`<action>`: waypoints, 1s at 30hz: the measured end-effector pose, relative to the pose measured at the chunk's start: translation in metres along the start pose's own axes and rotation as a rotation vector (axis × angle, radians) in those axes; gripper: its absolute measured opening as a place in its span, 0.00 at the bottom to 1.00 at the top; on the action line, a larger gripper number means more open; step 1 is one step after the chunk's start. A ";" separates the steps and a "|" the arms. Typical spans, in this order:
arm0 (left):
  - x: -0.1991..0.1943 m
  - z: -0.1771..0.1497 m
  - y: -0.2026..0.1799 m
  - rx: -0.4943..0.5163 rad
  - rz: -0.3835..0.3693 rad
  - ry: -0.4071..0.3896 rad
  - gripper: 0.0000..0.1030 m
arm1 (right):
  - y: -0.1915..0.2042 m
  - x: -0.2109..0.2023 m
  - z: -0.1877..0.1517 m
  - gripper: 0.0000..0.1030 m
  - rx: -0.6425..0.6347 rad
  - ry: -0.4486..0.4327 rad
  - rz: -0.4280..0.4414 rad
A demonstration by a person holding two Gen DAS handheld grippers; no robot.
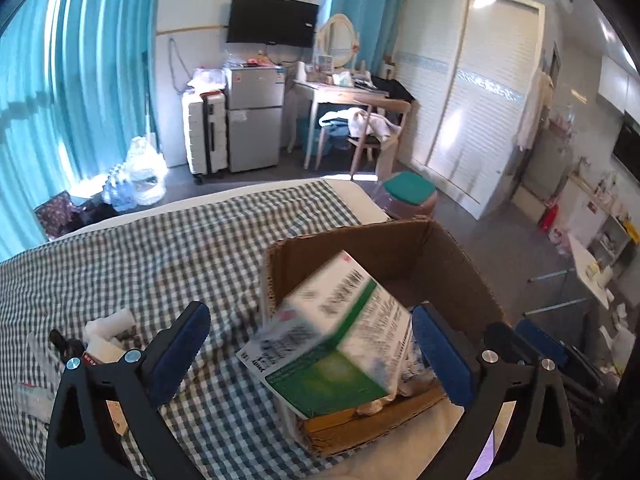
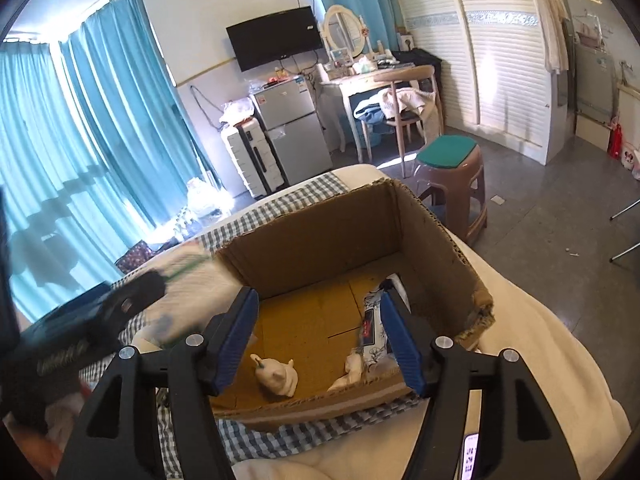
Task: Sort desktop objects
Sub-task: 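Open the right tool to drop the packet while the left tool drops the green box into the cardboard box, then move both open tools back over the remaining items on the bed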
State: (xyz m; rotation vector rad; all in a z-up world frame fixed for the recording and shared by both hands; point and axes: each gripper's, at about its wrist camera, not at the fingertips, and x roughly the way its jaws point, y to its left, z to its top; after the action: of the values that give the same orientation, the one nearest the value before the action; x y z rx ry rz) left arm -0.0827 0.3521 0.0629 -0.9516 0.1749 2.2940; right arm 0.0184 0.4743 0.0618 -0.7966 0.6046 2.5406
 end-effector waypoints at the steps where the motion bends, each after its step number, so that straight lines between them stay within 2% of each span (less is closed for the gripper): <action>1: 0.000 0.003 -0.002 0.009 0.016 0.008 1.00 | 0.000 -0.006 -0.001 0.62 0.007 -0.005 -0.007; 5: -0.021 0.004 0.001 0.004 0.026 -0.041 1.00 | 0.003 -0.022 -0.003 0.62 0.003 -0.015 -0.012; 7: -0.031 0.000 0.011 -0.013 0.059 -0.044 1.00 | 0.010 -0.027 -0.004 0.62 -0.022 -0.019 -0.009; 10: -0.045 -0.012 0.040 -0.045 0.117 -0.036 1.00 | 0.023 -0.030 -0.006 0.62 -0.053 -0.029 0.041; 14: -0.067 -0.034 0.097 -0.100 0.238 -0.039 1.00 | 0.056 -0.031 -0.018 0.62 -0.107 -0.048 0.131; 18: -0.103 -0.065 0.165 -0.159 0.373 -0.074 1.00 | 0.093 -0.028 -0.036 0.73 -0.151 -0.054 0.238; 20: -0.118 -0.084 0.199 -0.198 0.438 -0.072 1.00 | 0.115 -0.028 -0.044 0.74 -0.180 -0.064 0.287; 24: -0.130 -0.125 0.259 -0.291 0.526 -0.034 1.00 | 0.163 -0.018 -0.069 0.77 -0.269 -0.049 0.383; 30: -0.129 -0.186 0.313 -0.406 0.593 0.033 1.00 | 0.226 0.015 -0.117 0.77 -0.447 0.047 0.480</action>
State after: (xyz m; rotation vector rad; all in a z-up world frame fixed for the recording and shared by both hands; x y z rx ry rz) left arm -0.0943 -0.0243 -0.0224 -1.2695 -0.0031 2.9313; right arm -0.0547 0.2322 0.0286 -0.9500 0.2580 3.1706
